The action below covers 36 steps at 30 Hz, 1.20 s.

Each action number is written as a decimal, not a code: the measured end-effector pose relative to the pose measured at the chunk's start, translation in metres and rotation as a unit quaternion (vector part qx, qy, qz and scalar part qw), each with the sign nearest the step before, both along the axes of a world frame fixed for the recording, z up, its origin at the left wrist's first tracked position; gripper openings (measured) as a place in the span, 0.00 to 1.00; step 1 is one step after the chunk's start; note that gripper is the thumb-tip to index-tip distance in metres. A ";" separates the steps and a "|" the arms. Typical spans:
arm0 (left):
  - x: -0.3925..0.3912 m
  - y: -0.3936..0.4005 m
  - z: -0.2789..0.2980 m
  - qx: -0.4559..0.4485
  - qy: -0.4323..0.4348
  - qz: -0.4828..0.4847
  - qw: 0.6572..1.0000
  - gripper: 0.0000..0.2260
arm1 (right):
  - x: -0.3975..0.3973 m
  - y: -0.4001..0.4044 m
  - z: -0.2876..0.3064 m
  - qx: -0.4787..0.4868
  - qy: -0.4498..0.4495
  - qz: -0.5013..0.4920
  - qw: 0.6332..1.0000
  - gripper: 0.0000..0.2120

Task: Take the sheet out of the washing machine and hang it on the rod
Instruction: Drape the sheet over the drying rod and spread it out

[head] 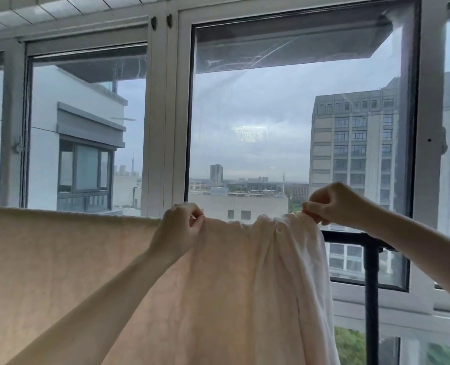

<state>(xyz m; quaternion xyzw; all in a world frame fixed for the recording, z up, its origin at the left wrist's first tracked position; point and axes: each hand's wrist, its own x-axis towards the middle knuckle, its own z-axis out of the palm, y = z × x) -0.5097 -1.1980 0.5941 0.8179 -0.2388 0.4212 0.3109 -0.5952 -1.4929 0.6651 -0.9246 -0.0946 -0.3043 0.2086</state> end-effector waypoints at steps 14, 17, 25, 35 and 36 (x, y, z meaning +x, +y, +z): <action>-0.094 -0.150 -0.021 0.000 0.250 -0.083 0.965 0.49 | -0.010 -0.018 -0.033 -0.018 0.039 0.081 0.996 0.07; -0.085 -0.155 -0.023 -0.026 0.211 -0.107 0.971 0.33 | -0.011 -0.011 -0.036 -0.001 -0.017 0.054 0.998 0.08; -0.073 -0.112 0.035 -0.255 0.244 -0.282 0.892 0.12 | 0.002 0.039 -0.010 0.222 -0.058 0.094 0.969 0.16; -0.036 0.004 0.046 -0.343 0.287 -0.182 0.876 0.11 | 0.074 0.130 -0.012 -0.028 0.036 0.212 0.976 0.15; -0.033 0.013 0.041 -0.334 0.293 -0.171 0.879 0.12 | 0.079 0.138 -0.015 -0.042 0.037 0.213 0.975 0.15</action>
